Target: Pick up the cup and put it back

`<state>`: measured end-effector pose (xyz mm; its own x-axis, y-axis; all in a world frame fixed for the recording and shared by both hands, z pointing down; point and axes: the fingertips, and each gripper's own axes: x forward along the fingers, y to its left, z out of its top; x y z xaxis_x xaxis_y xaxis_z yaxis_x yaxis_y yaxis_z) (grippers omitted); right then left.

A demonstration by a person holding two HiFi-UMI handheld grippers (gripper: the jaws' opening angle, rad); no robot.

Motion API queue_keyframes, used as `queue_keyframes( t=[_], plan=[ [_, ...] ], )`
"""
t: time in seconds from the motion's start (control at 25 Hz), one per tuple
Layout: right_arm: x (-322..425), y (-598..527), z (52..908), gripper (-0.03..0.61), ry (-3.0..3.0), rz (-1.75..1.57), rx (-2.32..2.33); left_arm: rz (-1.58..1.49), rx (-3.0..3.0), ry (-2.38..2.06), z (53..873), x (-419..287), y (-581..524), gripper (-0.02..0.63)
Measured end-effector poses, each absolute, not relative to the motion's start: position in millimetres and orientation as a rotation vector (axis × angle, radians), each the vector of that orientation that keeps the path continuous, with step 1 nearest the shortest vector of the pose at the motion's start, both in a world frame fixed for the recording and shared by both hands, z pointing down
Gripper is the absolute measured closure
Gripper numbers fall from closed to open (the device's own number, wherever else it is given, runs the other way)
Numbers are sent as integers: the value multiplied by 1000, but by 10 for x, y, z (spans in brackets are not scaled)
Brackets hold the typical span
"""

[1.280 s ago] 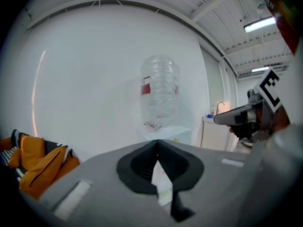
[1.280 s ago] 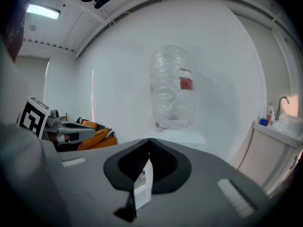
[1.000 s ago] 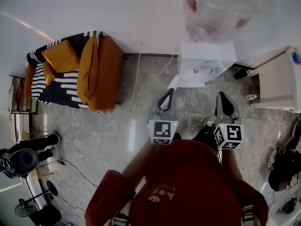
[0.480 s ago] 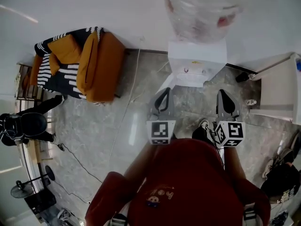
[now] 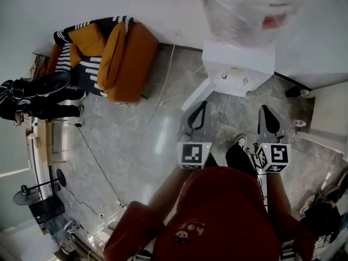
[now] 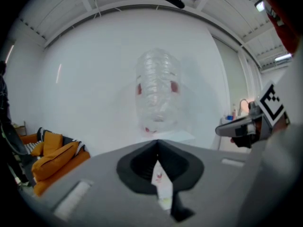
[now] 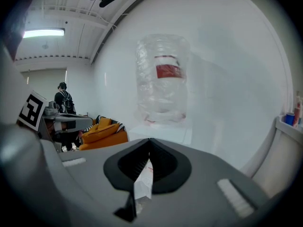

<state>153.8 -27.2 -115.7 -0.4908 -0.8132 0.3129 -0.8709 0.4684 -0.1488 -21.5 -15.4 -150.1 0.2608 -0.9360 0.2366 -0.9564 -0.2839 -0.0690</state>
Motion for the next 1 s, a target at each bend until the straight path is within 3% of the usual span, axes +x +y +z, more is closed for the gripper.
queue_keyframes(
  t=[0.48,0.8,1.0],
  plan=[
    [1208,-147,-310,577,-2436,515,1470,231,2507,-1677,-786,-348,-252,614],
    [991,-330,1046,577,-2482,392,1434,267,2494,-1583,695,-482,-307,614],
    [838,-474,2069,577,-2491,313,1393,449,2672,-1489,1847,-570,-375,614]
  ],
)
